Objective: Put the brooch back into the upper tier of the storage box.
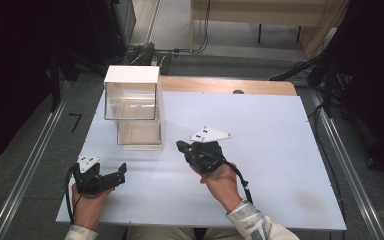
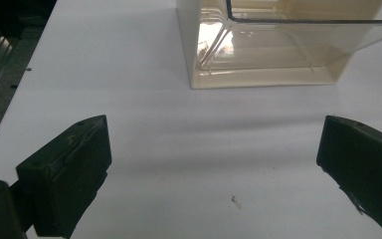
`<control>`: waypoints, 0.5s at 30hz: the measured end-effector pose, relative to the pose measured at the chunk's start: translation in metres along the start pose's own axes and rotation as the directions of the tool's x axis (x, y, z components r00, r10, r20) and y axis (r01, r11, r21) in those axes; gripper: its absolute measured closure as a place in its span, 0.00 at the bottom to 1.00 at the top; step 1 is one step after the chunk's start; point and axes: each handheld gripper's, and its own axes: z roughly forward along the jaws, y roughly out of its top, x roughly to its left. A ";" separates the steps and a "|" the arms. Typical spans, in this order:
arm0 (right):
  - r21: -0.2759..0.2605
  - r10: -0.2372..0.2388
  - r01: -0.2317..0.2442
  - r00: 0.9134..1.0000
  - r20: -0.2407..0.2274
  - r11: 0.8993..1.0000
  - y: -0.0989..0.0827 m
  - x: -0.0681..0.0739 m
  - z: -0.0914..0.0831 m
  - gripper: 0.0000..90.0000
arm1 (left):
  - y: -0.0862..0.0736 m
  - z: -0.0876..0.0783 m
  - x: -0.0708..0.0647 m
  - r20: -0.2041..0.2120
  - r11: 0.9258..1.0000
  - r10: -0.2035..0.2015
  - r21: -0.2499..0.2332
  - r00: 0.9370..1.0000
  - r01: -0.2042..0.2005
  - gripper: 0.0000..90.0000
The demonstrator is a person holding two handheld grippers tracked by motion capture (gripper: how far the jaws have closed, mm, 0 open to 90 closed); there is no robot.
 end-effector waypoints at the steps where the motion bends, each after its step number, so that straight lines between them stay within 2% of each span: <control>1: -0.006 -0.005 0.005 1.000 -0.002 1.000 0.003 0.001 0.000 0.97 | 0.000 0.000 0.000 0.000 1.000 0.001 0.000 1.000 -0.001 0.02; 15: -0.034 -0.020 0.019 1.000 -0.015 0.999 0.018 0.008 0.003 0.97 | 0.000 0.000 0.000 0.001 1.000 0.000 0.001 1.000 0.000 0.02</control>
